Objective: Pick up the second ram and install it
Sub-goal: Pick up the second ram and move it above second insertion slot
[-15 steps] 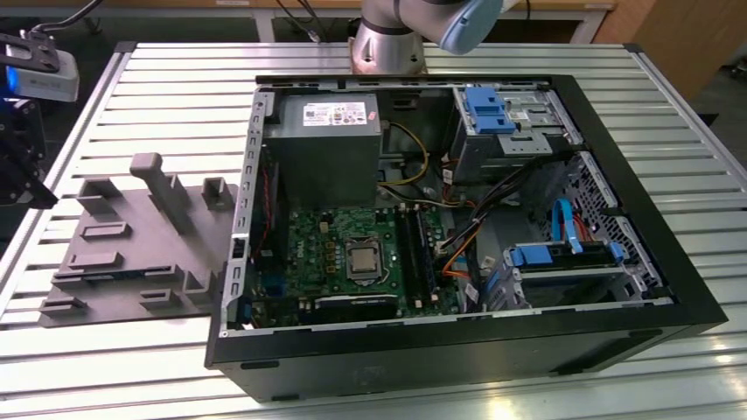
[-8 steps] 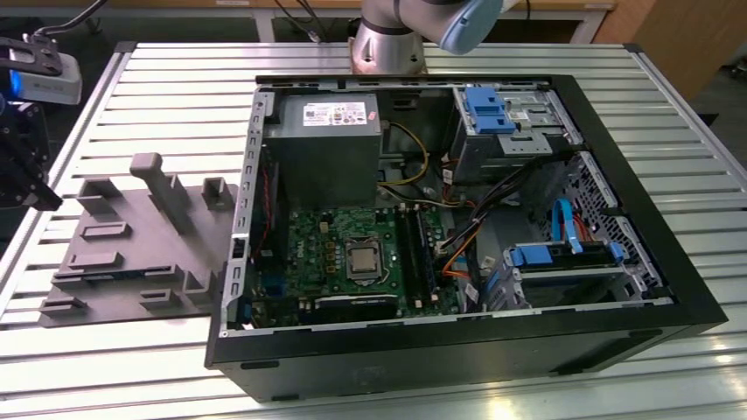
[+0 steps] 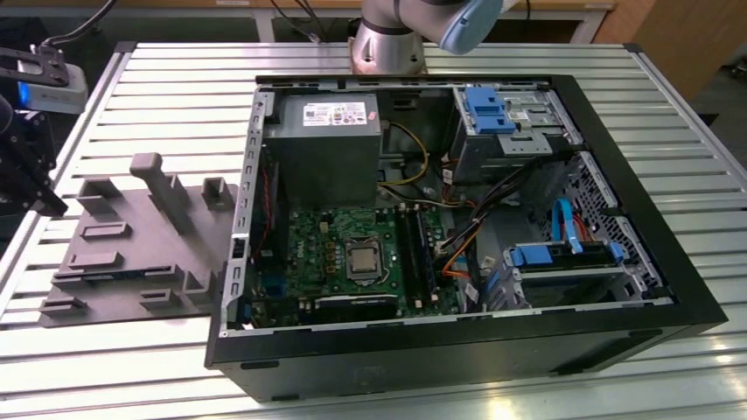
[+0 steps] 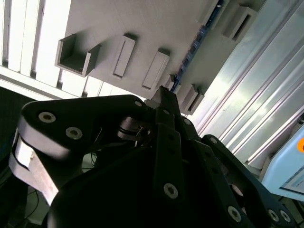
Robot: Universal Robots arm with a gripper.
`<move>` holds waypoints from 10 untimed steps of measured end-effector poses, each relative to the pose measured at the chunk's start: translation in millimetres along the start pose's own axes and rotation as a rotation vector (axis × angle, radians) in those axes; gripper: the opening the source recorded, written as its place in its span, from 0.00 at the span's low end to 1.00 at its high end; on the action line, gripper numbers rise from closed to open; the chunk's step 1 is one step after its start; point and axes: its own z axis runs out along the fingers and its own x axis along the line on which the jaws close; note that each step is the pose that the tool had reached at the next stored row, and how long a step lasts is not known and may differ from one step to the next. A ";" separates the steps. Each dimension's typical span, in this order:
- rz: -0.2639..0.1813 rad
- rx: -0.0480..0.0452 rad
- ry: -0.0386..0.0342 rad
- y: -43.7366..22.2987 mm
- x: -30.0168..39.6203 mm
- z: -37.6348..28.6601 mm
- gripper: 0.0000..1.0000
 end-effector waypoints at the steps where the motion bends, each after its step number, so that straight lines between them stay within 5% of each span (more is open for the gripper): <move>1: 0.000 -0.0001 0.0001 0.0 0.0 0.7 0.11; 10: -0.001 -0.0001 0.0001 -0.4 0.4 10.3 0.11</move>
